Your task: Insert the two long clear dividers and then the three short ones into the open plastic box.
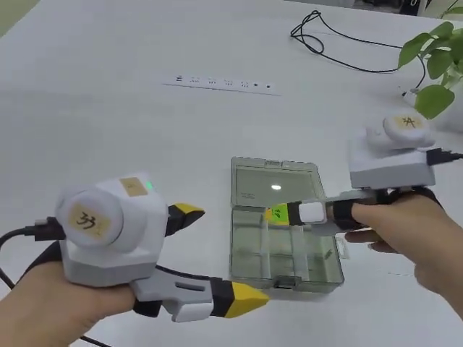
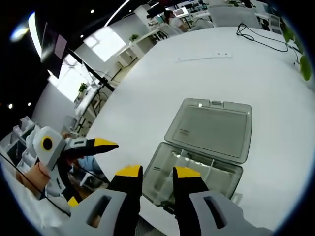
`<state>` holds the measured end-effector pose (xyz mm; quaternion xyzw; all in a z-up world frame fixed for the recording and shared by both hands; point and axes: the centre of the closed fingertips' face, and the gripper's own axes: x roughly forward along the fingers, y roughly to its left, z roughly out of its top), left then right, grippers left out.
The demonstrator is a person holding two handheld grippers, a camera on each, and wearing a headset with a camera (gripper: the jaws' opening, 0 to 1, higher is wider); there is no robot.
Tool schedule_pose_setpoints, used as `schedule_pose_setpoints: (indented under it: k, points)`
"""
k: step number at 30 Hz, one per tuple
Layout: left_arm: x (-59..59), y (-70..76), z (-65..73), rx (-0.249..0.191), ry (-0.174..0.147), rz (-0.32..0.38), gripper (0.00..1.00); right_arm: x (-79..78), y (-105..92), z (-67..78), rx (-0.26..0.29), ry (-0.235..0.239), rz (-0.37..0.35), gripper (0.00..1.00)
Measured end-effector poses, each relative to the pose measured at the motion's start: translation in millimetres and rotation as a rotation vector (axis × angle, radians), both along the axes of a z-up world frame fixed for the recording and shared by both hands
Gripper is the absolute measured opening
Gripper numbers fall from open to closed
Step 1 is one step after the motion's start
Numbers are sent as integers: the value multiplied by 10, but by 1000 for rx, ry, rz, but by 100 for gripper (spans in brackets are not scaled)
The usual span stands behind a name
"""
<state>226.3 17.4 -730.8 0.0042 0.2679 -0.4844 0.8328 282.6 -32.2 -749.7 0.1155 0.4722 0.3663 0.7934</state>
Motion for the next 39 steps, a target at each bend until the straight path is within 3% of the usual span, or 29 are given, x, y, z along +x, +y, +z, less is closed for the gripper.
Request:
schedule_pose_setpoints:
  k: [15, 27, 29, 31, 37, 39]
  points:
    - [-49, 65, 189, 21, -24, 85, 91, -59, -235, 315, 89, -59, 27, 35]
    - [-54, -31, 349, 11, -50, 148, 91, -11, -576, 587, 147, -101, 65, 43]
    - [-65, -36, 351, 10, -51, 157, 91, -6, -621, 593, 144, -104, 76, 44]
    - [-76, -34, 356, 8, -53, 165, 91, 3, -666, 611, 139, -149, 123, 46]
    - [-88, -12, 367, 8, -63, 173, 94, 82, -868, 645, 119, -202, 150, 51]
    - [-86, 10, 381, 1, -67, 173, 94, 92, -927, 633, 83, -237, 184, 53]
